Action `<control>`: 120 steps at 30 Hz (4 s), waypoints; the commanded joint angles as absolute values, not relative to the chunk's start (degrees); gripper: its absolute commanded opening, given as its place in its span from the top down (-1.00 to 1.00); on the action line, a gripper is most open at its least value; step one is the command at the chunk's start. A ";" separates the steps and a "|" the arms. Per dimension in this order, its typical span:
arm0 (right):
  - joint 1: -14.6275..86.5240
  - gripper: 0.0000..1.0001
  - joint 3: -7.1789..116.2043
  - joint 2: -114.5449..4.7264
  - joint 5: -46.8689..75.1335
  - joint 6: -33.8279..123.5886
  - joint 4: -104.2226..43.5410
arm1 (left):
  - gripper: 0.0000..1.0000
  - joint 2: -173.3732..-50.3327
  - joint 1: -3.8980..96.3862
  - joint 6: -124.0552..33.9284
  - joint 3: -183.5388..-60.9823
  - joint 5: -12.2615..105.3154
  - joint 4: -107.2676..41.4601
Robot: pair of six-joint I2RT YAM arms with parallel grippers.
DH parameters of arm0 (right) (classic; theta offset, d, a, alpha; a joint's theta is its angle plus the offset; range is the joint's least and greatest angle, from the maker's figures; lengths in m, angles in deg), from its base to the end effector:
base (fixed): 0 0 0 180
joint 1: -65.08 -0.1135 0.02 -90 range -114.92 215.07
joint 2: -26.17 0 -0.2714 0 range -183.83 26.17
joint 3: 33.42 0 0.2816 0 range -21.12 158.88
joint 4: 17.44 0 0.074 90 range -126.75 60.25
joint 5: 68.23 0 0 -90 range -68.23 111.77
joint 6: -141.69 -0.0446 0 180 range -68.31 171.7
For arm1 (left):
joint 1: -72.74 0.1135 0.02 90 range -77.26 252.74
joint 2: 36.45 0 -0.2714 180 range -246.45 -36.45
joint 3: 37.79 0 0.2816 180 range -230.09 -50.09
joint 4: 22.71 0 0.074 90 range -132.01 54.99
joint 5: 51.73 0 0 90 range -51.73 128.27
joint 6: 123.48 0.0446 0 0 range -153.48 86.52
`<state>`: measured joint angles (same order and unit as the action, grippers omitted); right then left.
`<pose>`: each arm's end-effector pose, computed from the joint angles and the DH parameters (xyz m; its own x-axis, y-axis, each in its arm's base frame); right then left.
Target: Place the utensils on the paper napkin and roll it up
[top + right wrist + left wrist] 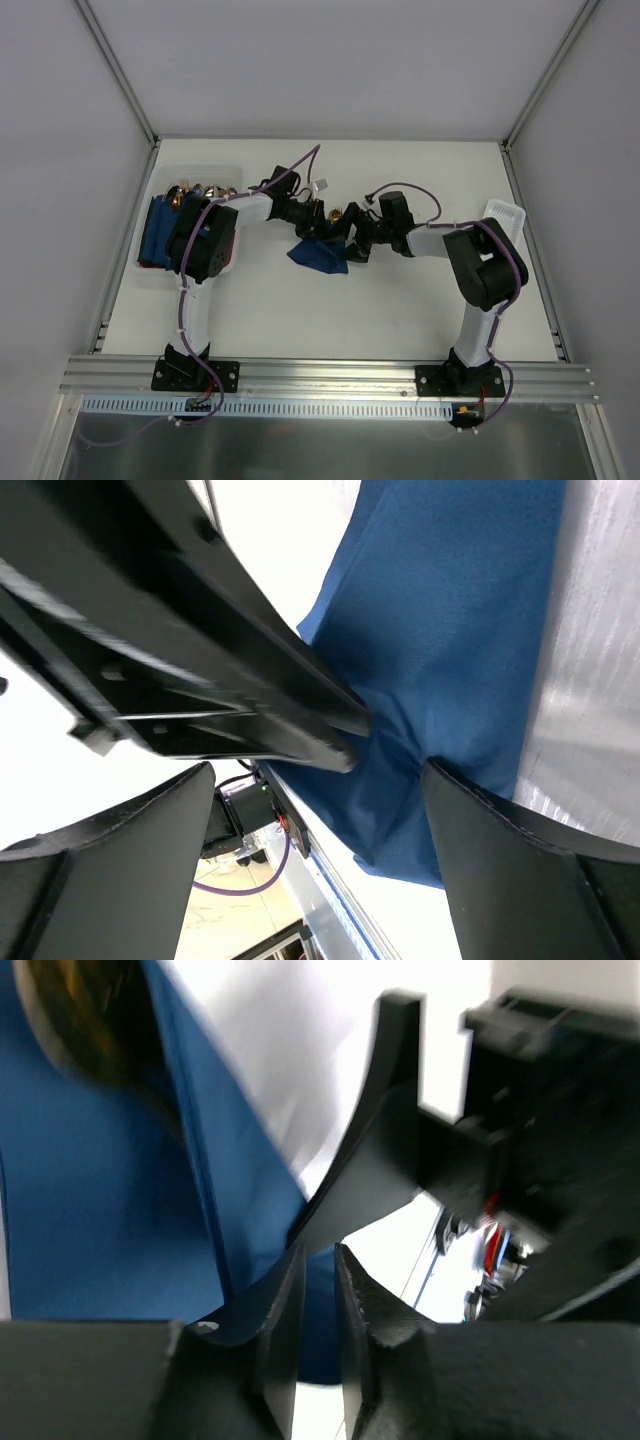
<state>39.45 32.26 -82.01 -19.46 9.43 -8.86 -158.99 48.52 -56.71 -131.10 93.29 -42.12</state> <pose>0.3493 0.2002 0.1211 -0.9227 0.1183 -0.3668 -0.2674 0.4891 0.8303 0.4205 -0.2292 0.1301 -0.9165 0.1643 -0.3647 0.3999 0.3978 -0.8258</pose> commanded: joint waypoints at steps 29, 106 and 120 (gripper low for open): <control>35.90 0.66 33.63 -71.38 -6.11 20.06 -22.01 | 1.00 -156.51 49.28 -52.56 -121.63 84.41 -47.22; 30.79 0.46 30.81 -79.13 7.28 4.04 -25.88 | 0.97 -154.75 47.87 -51.42 -113.72 77.38 -44.58; 39.32 0.39 41.89 -79.12 -1.16 18.91 -33.08 | 0.96 -154.48 47.70 -43.16 -115.74 75.97 -51.44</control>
